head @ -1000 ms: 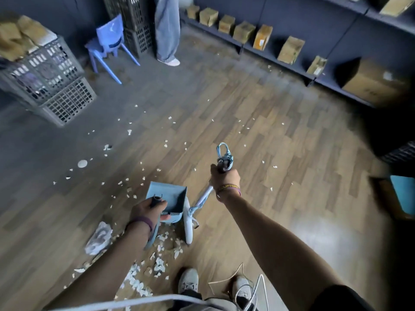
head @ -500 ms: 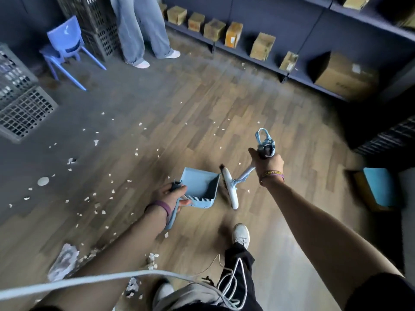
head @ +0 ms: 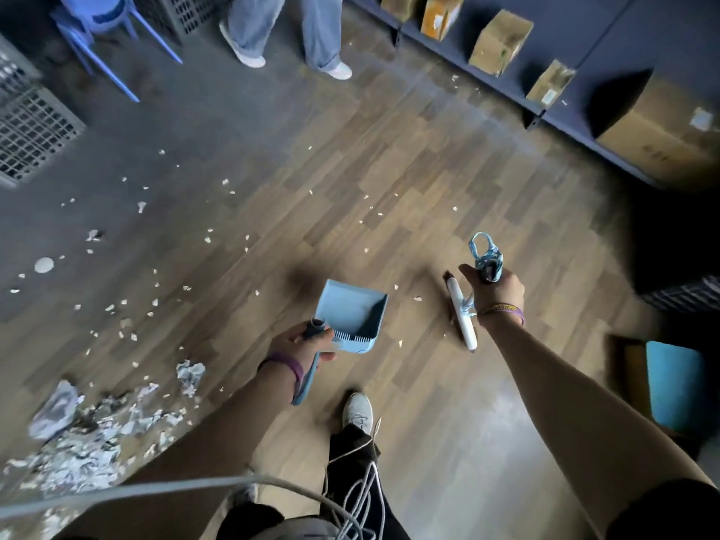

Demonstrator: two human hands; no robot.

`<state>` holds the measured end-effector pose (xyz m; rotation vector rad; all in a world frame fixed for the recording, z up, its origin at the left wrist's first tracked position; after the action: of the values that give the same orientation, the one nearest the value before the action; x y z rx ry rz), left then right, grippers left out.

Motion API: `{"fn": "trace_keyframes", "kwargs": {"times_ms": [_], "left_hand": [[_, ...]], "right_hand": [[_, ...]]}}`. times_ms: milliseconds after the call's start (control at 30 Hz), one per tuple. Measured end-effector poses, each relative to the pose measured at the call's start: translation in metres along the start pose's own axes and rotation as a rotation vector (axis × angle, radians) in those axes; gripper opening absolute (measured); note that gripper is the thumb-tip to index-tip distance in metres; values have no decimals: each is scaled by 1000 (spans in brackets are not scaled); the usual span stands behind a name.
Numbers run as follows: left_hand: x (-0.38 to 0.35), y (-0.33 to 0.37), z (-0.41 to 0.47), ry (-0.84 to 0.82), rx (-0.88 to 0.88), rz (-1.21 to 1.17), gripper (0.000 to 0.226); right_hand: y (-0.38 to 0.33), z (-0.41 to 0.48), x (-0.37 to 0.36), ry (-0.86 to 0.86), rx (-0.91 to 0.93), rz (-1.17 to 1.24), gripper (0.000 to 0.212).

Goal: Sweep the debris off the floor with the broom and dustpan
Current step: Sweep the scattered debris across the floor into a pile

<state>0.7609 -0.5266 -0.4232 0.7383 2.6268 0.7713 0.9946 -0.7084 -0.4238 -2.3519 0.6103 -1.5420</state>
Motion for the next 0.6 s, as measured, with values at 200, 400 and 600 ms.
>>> {"fn": "trace_keyframes", "kwargs": {"times_ms": [200, 400, 600], "left_hand": [[-6, -5, 24, 104, 30, -51, 14], [39, -11, 18, 186, 27, -126, 13], [121, -17, -2, 267, -15, -254, 19]], "right_hand": [[-23, 42, -40, -121, 104, -197, 42], [-79, 17, -116, -337, 327, -404, 32], [-117, -55, -183, -426, 396, -469, 32]]}}
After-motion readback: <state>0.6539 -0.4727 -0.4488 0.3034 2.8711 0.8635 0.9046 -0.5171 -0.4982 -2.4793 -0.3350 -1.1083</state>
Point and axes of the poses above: each hand's wrist, its own z-axis towards the middle knuckle, its own x-axis out of the back of the hand, y = z × x, the point moved 1 cm from there along z, towards the middle knuckle, and after that the axes turned 13 degrees about -z, right-handed, at the moved point
